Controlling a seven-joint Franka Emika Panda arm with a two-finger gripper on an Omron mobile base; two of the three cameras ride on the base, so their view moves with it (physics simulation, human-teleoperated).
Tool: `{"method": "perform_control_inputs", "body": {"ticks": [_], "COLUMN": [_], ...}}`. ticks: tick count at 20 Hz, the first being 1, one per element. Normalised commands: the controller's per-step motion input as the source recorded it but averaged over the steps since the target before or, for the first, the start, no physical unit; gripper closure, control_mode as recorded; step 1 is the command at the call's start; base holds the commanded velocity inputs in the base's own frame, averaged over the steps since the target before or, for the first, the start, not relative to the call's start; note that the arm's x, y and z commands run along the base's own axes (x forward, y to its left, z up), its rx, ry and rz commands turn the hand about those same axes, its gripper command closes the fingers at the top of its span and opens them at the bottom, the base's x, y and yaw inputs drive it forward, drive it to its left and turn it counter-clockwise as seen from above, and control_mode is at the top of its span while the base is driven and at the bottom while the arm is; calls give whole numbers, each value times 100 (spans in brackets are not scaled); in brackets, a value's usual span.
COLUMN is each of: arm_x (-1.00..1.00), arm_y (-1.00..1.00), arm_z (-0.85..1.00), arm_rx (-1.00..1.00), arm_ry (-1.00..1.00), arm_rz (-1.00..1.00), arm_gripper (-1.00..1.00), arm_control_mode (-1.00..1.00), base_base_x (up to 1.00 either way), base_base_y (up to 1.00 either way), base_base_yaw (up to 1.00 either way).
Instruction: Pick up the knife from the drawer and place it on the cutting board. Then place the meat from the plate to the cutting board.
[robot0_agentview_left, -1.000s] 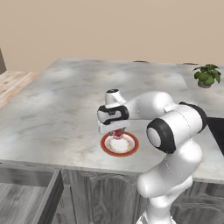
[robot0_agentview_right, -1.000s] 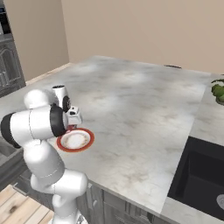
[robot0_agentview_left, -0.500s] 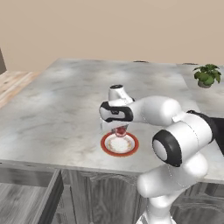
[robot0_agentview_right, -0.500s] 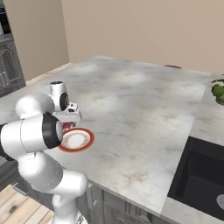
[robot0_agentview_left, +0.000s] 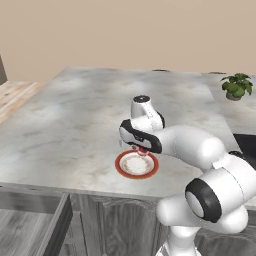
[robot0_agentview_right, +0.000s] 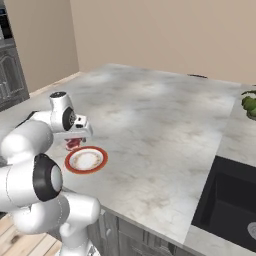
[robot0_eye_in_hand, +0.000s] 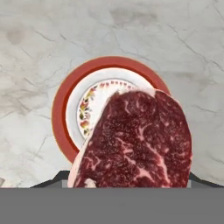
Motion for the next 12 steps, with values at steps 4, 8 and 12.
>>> {"method": "perform_control_inputs", "body": {"ticks": [4, 8, 12], "arm_x": [-11, 0, 0], "arm_y": [-4, -14, 0], "arm_z": [15, 0, 0], "arm_rx": [0, 0, 0], "arm_ry": [-14, -1, 0], "arm_rz": [0, 0, 0], "arm_gripper": [100, 100, 100], "arm_control_mode": [-100, 100, 100], "base_base_x": [0, -36, -98], "base_base_y": [0, -63, -77], "base_base_yaw": [0, 0, -7]}}
